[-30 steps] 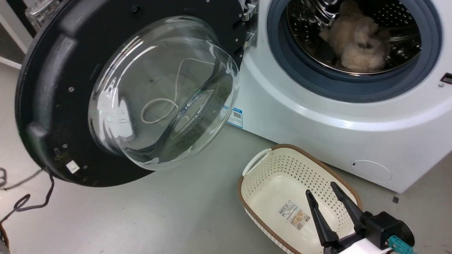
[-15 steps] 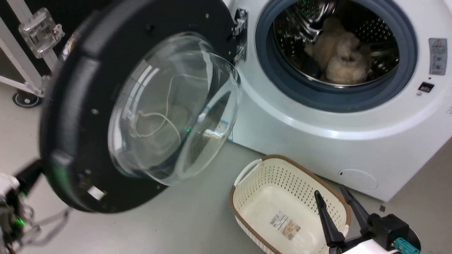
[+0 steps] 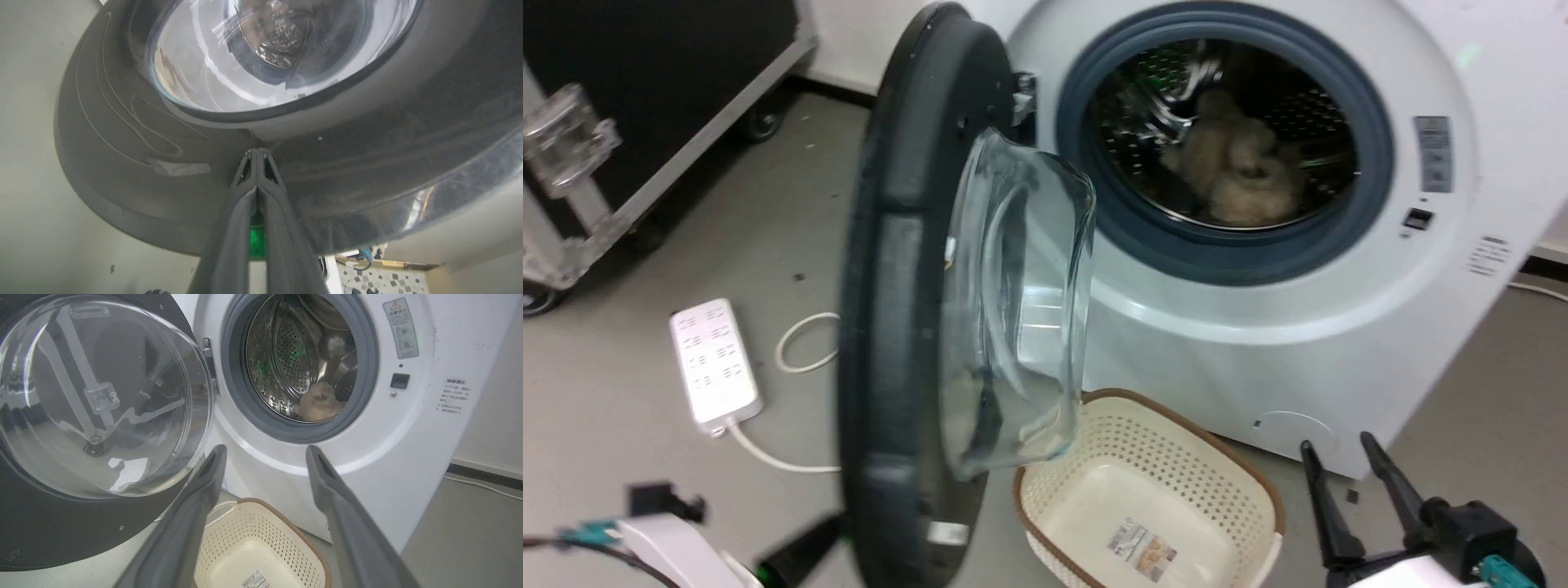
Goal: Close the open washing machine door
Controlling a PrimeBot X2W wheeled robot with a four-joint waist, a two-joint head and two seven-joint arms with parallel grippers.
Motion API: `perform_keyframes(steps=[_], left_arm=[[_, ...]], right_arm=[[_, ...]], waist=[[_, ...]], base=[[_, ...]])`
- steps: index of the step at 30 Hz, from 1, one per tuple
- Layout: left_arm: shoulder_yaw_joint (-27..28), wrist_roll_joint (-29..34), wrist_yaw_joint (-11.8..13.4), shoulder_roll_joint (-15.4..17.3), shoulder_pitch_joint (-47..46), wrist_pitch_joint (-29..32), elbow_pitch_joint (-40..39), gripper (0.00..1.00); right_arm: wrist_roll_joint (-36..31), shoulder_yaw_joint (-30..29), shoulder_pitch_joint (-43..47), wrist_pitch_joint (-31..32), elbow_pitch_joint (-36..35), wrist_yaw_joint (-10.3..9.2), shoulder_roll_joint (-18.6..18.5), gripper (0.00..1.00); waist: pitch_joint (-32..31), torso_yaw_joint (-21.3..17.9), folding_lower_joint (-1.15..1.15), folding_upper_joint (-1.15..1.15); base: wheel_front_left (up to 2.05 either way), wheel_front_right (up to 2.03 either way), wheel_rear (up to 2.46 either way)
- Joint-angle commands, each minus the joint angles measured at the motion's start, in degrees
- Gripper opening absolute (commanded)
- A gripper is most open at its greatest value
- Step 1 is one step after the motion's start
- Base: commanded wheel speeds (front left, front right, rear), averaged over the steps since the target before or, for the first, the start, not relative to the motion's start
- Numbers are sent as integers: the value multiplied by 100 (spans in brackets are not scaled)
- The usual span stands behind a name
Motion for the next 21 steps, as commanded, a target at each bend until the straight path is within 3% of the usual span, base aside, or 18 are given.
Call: perform_keyframes(steps=[1,7,14,21], left_arm=[[-86,-68,21,-29,116,-6,-54,0],[-1352,-862,67,-49,815,-770,-257,0],[-2741,-1313,-310,-50,649,-2314,208,0],[-3198,-1726,-513,-50,-438,-4130,1091,0]], right_arm=[[-36,-42,48,-25,11,6,22,100],[-207,-365,-24,-25,55,6,41,100],[-314,-383,-167,-25,57,6,17,100],[-233,-329,-264,-25,64,6,-73,100]], waist=[[-21,-136,1,0],[74,-688,1,0],[444,-1561,1,0],[934,-2390,1,0]], base=[[0,0,0],[0,0,0],[0,0,0],[0,0,0]])
